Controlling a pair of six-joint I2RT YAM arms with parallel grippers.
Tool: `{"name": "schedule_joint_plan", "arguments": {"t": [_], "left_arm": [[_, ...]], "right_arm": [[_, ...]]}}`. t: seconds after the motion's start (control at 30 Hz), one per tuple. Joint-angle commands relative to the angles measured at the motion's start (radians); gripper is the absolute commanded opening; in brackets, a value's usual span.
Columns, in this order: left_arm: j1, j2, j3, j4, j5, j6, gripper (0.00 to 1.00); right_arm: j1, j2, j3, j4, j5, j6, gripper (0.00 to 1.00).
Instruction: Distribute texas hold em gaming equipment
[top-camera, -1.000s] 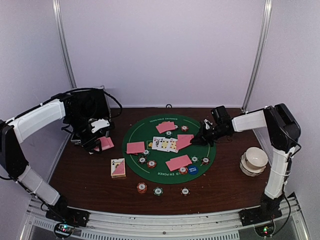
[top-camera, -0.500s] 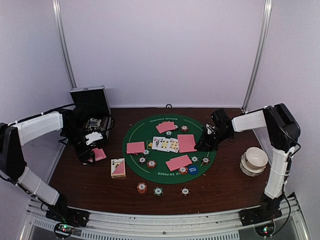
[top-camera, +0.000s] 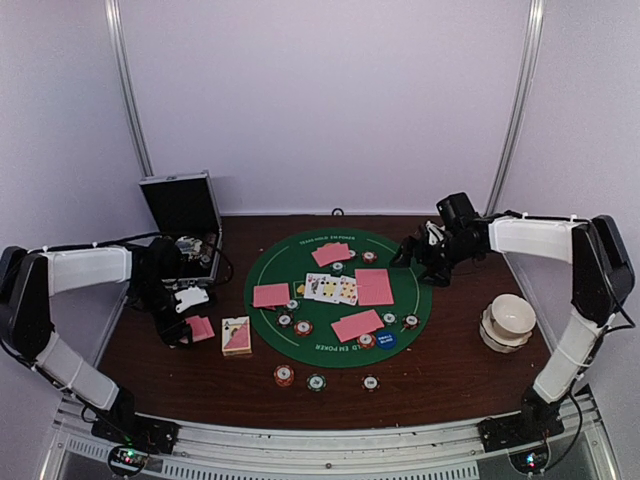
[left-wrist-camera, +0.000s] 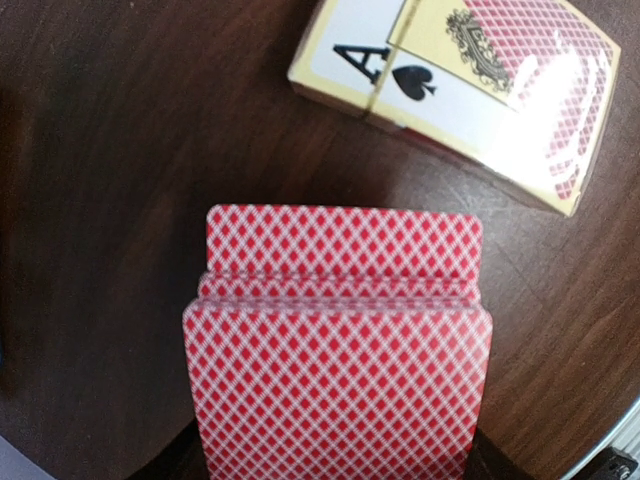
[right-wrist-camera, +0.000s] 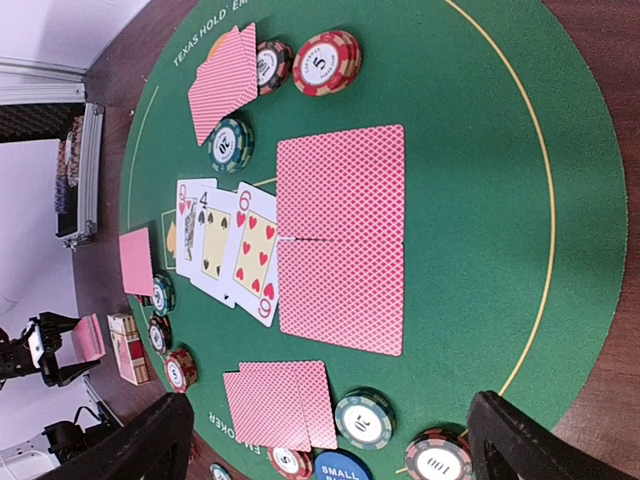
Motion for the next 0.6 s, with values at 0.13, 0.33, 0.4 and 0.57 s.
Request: {"name": "schedule_joint_plan", "arguments": {"t": [0.13, 0.33, 0.4, 0.57], "left_arm": [[-0.056, 0.022, -0.058, 0.1, 0.003, 0.032, 0.14], [-0.103, 0.037, -0.086, 0.118, -0.01, 0.031, 0.72], [-0.106, 0.038, -0.09, 0.118, -0.013, 0.03, 0.89], [-0.107, 0.032, -0.071, 0.107, -0.048, 0.024, 0.98]], "right_arm": [[0.02, -0.086, 0.013, -0.059, 0.08, -0.013, 1.0], [0.022, -0.124, 0.019, -0.084, 0.093, -0.017, 1.0], [0.024, -0.136, 0.022, -0.092, 0.089, -0.018, 1.0], [0.029, -0.175, 0.024, -0.119, 0.126, -0.043, 1.0]]}}
